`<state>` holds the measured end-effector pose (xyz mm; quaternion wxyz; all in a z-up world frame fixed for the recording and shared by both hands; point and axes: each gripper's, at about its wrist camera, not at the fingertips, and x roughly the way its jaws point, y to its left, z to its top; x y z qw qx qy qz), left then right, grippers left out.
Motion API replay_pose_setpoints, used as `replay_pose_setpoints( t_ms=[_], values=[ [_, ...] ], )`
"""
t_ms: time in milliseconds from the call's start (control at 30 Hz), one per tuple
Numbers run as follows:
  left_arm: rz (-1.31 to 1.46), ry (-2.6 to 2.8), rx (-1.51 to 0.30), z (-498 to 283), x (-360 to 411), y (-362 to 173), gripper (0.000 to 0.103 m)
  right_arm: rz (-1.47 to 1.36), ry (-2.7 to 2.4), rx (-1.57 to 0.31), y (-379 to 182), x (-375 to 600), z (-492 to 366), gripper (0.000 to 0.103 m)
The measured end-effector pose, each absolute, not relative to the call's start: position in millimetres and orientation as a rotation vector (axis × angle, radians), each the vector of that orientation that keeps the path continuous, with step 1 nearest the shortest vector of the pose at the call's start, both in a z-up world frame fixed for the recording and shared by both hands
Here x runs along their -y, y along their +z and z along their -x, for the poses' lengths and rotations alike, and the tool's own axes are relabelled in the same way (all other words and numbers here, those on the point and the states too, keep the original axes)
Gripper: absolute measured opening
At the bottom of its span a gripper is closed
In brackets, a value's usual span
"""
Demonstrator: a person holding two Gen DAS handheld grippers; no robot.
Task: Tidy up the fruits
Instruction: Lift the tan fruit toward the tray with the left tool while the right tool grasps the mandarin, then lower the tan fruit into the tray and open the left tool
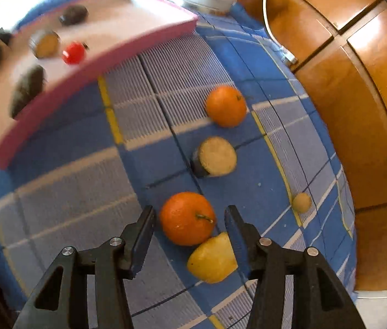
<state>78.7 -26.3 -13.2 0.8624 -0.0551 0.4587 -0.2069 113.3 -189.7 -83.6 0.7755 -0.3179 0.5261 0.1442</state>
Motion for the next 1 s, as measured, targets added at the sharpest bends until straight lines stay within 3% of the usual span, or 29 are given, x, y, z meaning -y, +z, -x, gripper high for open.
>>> replay_pose_setpoints(
  t_ms=[67, 467, 1000],
  values=[
    [0.128, -0.409, -0.945, -74.2, 12.5, -11.0, 0.023, 0.610, 0.323, -1.151, -80.6, 195.3, -117.5, 0.039],
    [0.221, -0.214, -0.902, -58.5, -61.7, -16.1, 0.023, 0.271, 0.379, -1.117, -55.7, 197.5, -80.9, 0.039],
    [0.068, -0.102, -0.795, -34.5, -48.0, -14.7, 0.023, 0.115, 0.298, -1.060, -90.6, 202.3, -52.4, 0.040]
  ],
)
